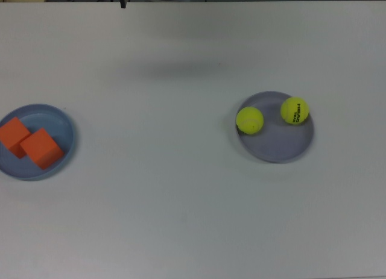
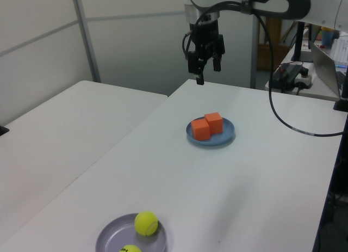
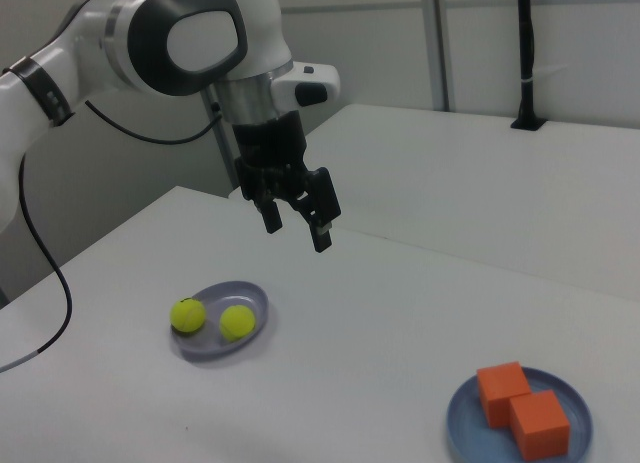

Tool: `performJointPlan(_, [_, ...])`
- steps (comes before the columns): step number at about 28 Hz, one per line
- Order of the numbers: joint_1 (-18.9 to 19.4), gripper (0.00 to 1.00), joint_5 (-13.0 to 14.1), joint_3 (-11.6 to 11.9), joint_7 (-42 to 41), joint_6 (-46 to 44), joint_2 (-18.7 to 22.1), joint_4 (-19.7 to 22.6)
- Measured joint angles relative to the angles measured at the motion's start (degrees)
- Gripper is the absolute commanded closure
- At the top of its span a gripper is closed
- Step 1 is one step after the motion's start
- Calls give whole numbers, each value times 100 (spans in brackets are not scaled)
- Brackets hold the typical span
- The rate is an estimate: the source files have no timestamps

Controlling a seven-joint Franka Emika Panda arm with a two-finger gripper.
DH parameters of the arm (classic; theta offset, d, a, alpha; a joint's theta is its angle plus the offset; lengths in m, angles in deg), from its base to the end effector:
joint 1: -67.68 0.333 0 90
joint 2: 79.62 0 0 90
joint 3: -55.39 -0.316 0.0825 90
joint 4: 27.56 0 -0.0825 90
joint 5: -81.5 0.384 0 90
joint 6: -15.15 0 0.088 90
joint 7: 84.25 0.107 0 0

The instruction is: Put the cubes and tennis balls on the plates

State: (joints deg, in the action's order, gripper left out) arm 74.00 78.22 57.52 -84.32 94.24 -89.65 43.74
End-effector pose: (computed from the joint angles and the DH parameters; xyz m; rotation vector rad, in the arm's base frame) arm 0.5859 0.0384 0.6592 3.0752 0.1001 -0.0564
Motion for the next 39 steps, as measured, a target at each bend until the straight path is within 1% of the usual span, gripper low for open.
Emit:
performJointPlan(6, [-5,0,14,0,-2,-2,48,-9])
performJointPlan(15, [-148,0,19,1,-130,-182,275,-11])
performJointPlan(39, [-159,0,20,1,-275,-183,276,-1])
